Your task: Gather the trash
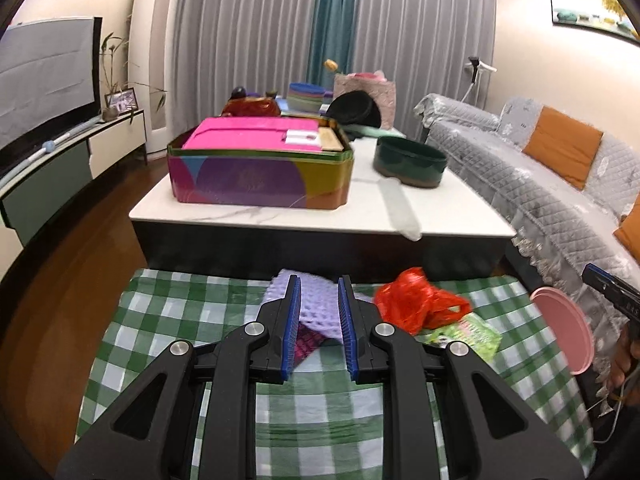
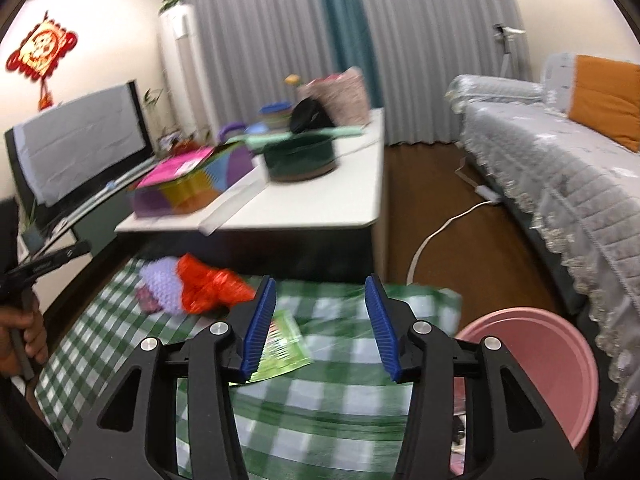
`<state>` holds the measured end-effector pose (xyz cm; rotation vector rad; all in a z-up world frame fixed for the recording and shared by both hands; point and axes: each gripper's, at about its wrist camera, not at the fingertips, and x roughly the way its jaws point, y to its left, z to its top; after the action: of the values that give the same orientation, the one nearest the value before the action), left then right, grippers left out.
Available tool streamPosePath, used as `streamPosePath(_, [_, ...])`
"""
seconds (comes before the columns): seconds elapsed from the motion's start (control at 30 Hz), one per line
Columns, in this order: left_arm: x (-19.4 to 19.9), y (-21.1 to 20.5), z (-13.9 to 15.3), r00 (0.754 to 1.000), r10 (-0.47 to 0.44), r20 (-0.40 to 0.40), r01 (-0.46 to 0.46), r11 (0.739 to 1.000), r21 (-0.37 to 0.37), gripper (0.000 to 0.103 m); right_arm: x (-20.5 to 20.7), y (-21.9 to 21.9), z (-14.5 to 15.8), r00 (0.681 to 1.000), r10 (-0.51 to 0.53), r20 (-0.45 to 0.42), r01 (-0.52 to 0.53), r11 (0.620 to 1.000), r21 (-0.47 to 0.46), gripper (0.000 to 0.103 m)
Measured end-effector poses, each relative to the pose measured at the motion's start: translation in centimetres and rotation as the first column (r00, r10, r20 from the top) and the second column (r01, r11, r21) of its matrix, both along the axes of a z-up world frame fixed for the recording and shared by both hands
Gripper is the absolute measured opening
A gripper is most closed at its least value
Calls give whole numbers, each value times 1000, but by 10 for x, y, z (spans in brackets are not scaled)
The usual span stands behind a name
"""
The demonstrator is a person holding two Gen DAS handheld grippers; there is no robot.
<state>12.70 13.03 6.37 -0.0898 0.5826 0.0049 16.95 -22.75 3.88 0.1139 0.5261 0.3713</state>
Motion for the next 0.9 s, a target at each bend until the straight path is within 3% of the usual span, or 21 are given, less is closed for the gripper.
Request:
streamPosePath(0.33, [27, 16, -43, 996, 32, -88, -32, 999, 7, 20, 12, 97, -50, 977, 196, -83, -203, 974, -98, 48])
streamPosePath(0.4, [32, 19, -51, 994, 45, -104, -44, 999, 4, 34, 13, 107, -57, 970, 223, -97, -234, 964, -125, 50])
streamPosePath(0.47, [37, 22, -59, 991, 53, -119, -53, 999, 3, 38, 14, 117, -65, 964, 242, -108, -256, 955, -152, 51])
streamPosePath(0.9, [62, 31, -100, 974, 78, -214, -86, 996, -29, 42, 29, 140, -93, 950, 242, -196, -284, 933, -222, 54])
